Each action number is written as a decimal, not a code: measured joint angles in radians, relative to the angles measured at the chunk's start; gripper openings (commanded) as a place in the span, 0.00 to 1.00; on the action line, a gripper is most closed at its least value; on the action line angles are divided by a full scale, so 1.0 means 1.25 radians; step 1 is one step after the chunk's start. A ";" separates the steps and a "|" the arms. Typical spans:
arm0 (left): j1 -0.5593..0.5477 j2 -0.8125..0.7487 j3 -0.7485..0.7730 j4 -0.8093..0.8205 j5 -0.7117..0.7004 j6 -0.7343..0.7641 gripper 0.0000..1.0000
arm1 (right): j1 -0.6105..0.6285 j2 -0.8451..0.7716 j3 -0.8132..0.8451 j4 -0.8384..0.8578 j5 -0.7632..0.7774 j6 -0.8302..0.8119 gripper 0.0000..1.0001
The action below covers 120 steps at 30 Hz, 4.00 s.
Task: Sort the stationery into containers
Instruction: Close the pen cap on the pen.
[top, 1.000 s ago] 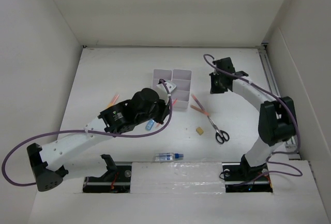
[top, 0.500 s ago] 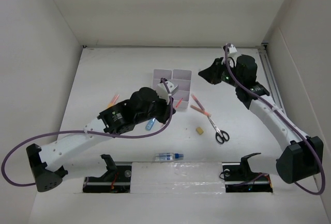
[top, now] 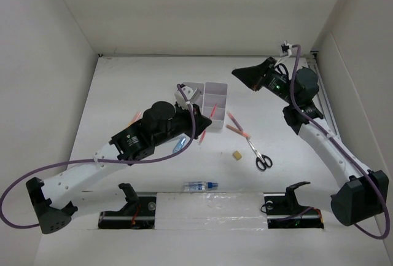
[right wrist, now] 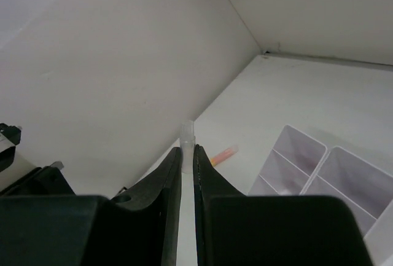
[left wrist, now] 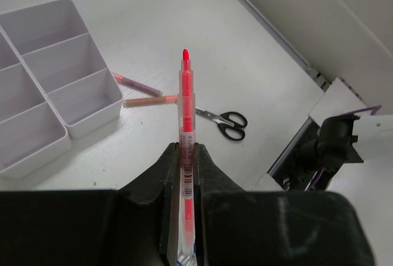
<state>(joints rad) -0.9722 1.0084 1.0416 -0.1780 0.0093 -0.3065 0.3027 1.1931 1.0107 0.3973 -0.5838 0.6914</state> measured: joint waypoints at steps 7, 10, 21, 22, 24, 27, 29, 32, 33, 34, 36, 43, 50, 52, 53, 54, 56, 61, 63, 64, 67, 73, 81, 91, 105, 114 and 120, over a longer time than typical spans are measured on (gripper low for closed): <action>0.003 -0.044 -0.031 0.056 -0.009 -0.014 0.00 | 0.041 0.004 -0.065 0.096 0.051 0.117 0.00; 0.003 -0.051 -0.042 0.062 -0.010 -0.014 0.00 | 0.073 -0.005 -0.087 0.108 0.075 0.148 0.00; 0.003 -0.051 -0.043 0.068 -0.008 -0.013 0.00 | 0.158 -0.050 -0.089 0.147 0.151 0.213 0.00; 0.003 -0.051 -0.043 0.067 -0.008 -0.013 0.00 | 0.163 -0.049 -0.089 0.149 0.156 0.216 0.00; 0.003 -0.052 -0.043 0.068 -0.009 -0.013 0.00 | 0.176 -0.049 -0.094 0.152 0.169 0.222 0.00; 0.003 -0.053 -0.043 0.067 -0.009 -0.011 0.00 | 0.202 -0.046 -0.104 0.152 0.180 0.222 0.00; 0.003 -0.057 -0.043 0.067 -0.009 -0.010 0.00 | 0.215 -0.042 -0.109 0.152 0.181 0.222 0.00; 0.003 -0.061 -0.043 0.067 -0.012 -0.010 0.00 | 0.231 -0.040 -0.119 0.152 0.186 0.221 0.00; 0.003 -0.061 -0.043 0.067 -0.014 -0.010 0.00 | 0.236 -0.040 -0.124 0.153 0.189 0.220 0.00; 0.003 -0.061 -0.043 0.067 -0.014 -0.010 0.00 | 0.241 -0.041 -0.129 0.152 0.193 0.218 0.00; 0.003 -0.061 -0.043 0.067 -0.015 -0.010 0.00 | 0.246 -0.042 -0.137 0.152 0.201 0.216 0.00; 0.003 -0.067 -0.043 0.067 -0.030 -0.009 0.00 | 0.246 -0.044 -0.155 0.151 0.205 0.213 0.00; 0.003 -0.064 -0.043 0.056 -0.049 -0.009 0.00 | 0.252 -0.059 -0.160 0.153 0.205 0.212 0.00; 0.003 -0.063 -0.043 0.052 -0.052 -0.009 0.00 | 0.252 -0.063 -0.161 0.153 0.204 0.212 0.00; 0.003 -0.062 -0.043 0.051 -0.053 -0.008 0.00 | 0.252 -0.064 -0.162 0.153 0.204 0.212 0.00; 0.003 -0.060 -0.043 0.051 -0.053 -0.008 0.00 | 0.252 -0.065 -0.162 0.153 0.204 0.212 0.00; 0.003 -0.057 -0.043 0.048 -0.054 -0.008 0.00 | 0.252 -0.065 -0.162 0.153 0.203 0.212 0.00; 0.003 -0.056 -0.043 0.045 -0.054 -0.005 0.00 | 0.252 -0.064 -0.162 0.153 0.200 0.205 0.00; 0.003 -0.056 -0.043 0.045 -0.054 -0.005 0.00 | 0.251 -0.064 -0.162 0.153 0.197 0.204 0.00; 0.003 -0.056 -0.043 0.045 -0.054 -0.005 0.00 | 0.251 -0.063 -0.162 0.153 0.197 0.203 0.00; 0.003 -0.056 -0.043 0.044 -0.054 -0.004 0.00 | 0.251 -0.063 -0.162 0.153 0.195 0.203 0.00; 0.003 -0.056 -0.043 0.044 -0.054 0.002 0.00 | 0.251 -0.062 -0.166 0.152 0.194 0.203 0.00; 0.003 -0.057 -0.043 0.042 -0.060 0.005 0.00 | 0.251 -0.057 -0.168 0.152 0.194 0.203 0.00; 0.003 -0.061 -0.043 0.041 -0.063 0.011 0.00 | 0.261 -0.041 -0.168 0.154 0.188 0.197 0.00; 0.003 -0.061 -0.042 0.036 -0.063 0.011 0.00 | 0.267 -0.034 -0.168 0.156 0.188 0.197 0.00; 0.003 -0.061 -0.042 0.036 -0.062 0.011 0.00 | 0.266 -0.038 -0.168 0.156 0.188 0.197 0.00; 0.003 -0.061 -0.042 0.036 -0.062 0.011 0.00 | 0.266 -0.038 -0.168 0.156 0.186 0.197 0.00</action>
<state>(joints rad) -0.9684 0.9318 0.9897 -0.1333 -0.0677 -0.2928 0.6353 1.1450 0.8009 0.5922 -0.3508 0.9379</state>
